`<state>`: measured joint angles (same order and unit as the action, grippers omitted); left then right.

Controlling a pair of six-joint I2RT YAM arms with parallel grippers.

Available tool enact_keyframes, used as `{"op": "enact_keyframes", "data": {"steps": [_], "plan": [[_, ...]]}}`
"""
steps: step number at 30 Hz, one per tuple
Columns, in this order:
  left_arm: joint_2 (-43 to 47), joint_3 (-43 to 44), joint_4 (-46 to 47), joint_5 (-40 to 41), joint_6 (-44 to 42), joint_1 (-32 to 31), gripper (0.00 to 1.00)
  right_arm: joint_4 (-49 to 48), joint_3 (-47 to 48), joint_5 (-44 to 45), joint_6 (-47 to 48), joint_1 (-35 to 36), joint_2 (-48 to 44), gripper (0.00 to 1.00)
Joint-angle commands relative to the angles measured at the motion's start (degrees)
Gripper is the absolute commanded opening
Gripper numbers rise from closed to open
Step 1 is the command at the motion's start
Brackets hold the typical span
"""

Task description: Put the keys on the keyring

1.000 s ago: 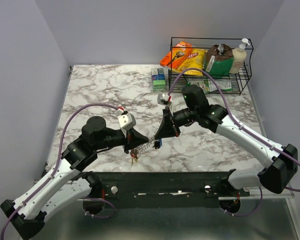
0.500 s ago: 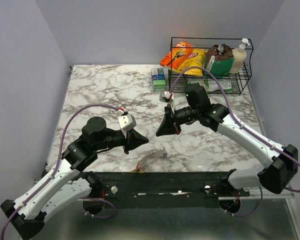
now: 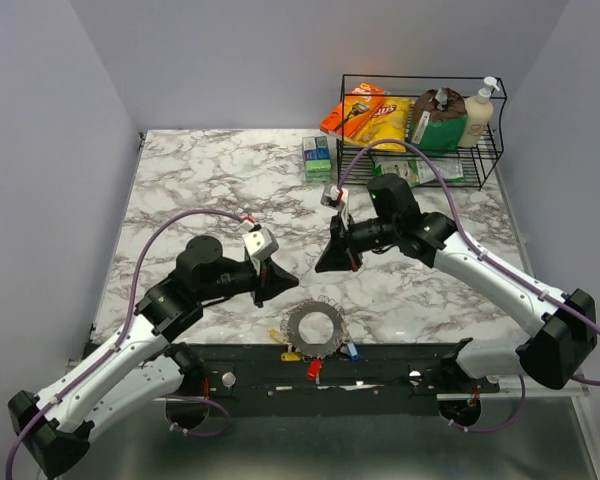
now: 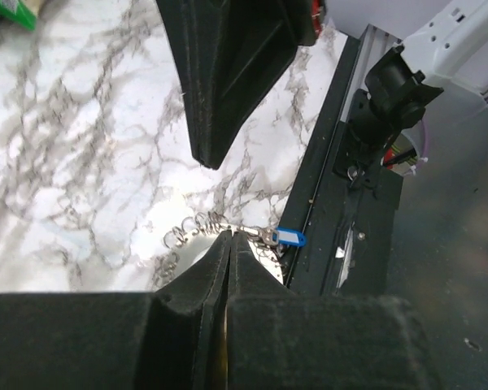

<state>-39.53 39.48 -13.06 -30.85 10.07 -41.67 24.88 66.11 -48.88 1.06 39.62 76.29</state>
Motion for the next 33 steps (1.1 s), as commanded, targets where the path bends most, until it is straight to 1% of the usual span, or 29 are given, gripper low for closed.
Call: {"op": "enact_keyframes", "data": {"steps": [1, 2, 3, 4, 5, 6, 7, 10, 11, 12, 15, 16, 17, 18, 20, 27, 31, 33], "plan": [[-4.8, -2.1, 2.7, 5.8, 3.6, -0.3, 0.16, -0.5, -4.3, 11.2, -4.2, -1.2, -2.0, 0.04], [-6.2, -2.1, 2.7, 6.2, 5.0, -0.2, 0.23, -0.7, -6.3, 12.6, -6.1, -1.7, -2.5, 0.06], [-9.3, -2.0, 2.9, 6.5, 5.7, -0.3, 0.26, -0.9, -7.5, 14.3, -7.5, -2.0, -2.6, 0.07], [-11.1, -1.7, 3.0, 6.3, 6.1, -0.3, 0.28, -1.2, -8.6, 18.0, -9.0, -2.3, -3.2, 0.08], [-12.9, -0.8, 3.1, 8.1, 6.8, -0.3, 0.29, -1.6, -9.8, 18.9, -11.2, -3.1, -3.5, 0.08], [-16.9, -0.4, 3.4, 8.6, 9.2, -0.3, 0.28, -2.5, -12.3, 19.9, -12.6, -3.7, -3.9, 0.08], [-19.0, 0.4, 3.3, 8.4, 9.6, -0.3, 0.28, -3.0, -13.4, 21.5, -13.7, -4.2, -4.4, 0.08], [-27.5, 3.0, 3.7, 8.4, 11.6, -1.6, 0.19, -4.8, -17.5, 23.9, -17.7, -6.6, -6.2, 0.11], [-29.7, 4.3, 3.7, 8.4, 11.6, -2.4, 0.13, -5.1, -18.3, 24.3, -19.0, -7.7, -6.9, 0.13], [-33.7, 5.0, 3.5, 9.0, 11.4, -3.2, 0.10, -5.2, -18.8, 24.7, -19.5, -8.1, -7.2, 0.15], [-40.5, 7.9, 1.4, 10.5, 9.7, -6.7, 0.00, -5.1, -20.4, 26.2, -20.3, -9.5, -8.1, 0.20], [-41.8, 8.5, 0.2, 10.7, 8.9, -8.2, 0.00, -5.1, -21.0, 27.0, -20.5, -9.7, -8.3, 0.25], [-43.1, 9.4, -0.3, 10.8, 8.7, -8.9, 0.00, -5.1, -21.5, 27.3, -20.7, -10.2, -8.4, 0.33], [-45.3, 9.8, -0.7, 11.1, 8.4, -9.6, 0.00, -5.0, -21.6, 27.5, -20.8, -10.4, -8.4, 0.36], [-47.1, 10.5, -1.4, 11.1, 7.8, -10.8, 0.00, -5.0, -22.2, 27.5, -21.0, -11.1, -8.2, 0.40], [-52.9, 10.4, -0.6, 10.7, 8.0, -12.8, 0.00, -5.2, -22.9, 25.2, -20.6, -11.6, -6.5, 0.49], [-55.2, 10.3, 0.2, 10.5, 8.5, -13.0, 0.00, -4.9, -22.8, 23.6, -19.9, -11.6, -3.9, 0.51], [-55.4, 10.1, -0.3, 12.2, 8.7, -13.1, 0.00, -5.5, -23.1, 22.3, -19.9, -11.6, -2.3, 0.51]]}}
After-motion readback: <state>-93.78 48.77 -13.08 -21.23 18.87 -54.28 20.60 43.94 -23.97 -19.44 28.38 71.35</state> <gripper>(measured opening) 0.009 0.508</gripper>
